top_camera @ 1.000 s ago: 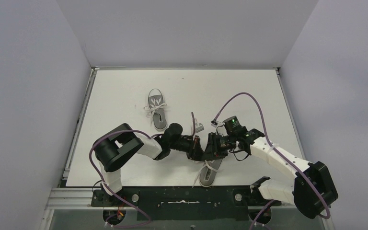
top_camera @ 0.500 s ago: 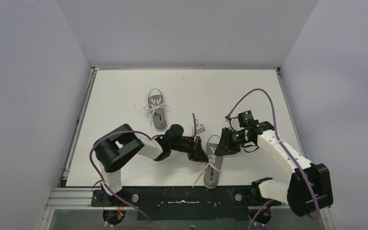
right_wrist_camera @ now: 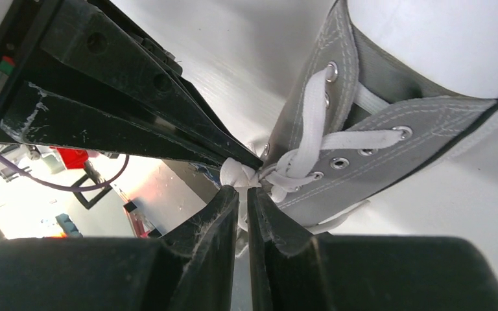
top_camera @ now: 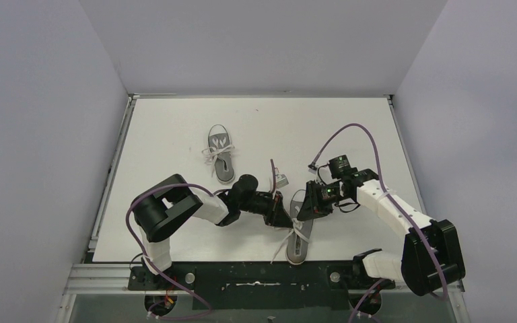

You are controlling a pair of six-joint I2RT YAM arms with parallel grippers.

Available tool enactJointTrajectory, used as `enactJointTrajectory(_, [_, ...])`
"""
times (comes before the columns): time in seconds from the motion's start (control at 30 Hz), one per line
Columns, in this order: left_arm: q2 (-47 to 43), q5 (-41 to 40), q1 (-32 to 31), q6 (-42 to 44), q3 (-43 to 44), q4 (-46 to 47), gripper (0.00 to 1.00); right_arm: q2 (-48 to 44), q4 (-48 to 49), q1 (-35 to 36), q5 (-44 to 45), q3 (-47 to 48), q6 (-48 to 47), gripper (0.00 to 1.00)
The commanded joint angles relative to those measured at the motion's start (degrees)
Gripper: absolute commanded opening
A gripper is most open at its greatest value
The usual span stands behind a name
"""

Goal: Tie the shoes
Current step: Cross the shoelace with the shoelace.

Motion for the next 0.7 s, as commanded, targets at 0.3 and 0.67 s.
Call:
enactJointTrajectory(0.3, [-1.5,0.13,-0.23,0.53,2.5,3.18,0.0,1.0,1.38,1.18,3.06,0.06,-0.45,0.12])
enactJointTrajectory(0.67, [-1.32,0.75,-0.23,0.77,1.85,3.21,0.0,1.92,3.28,0.92,4.64,0.44,1.09,0.17])
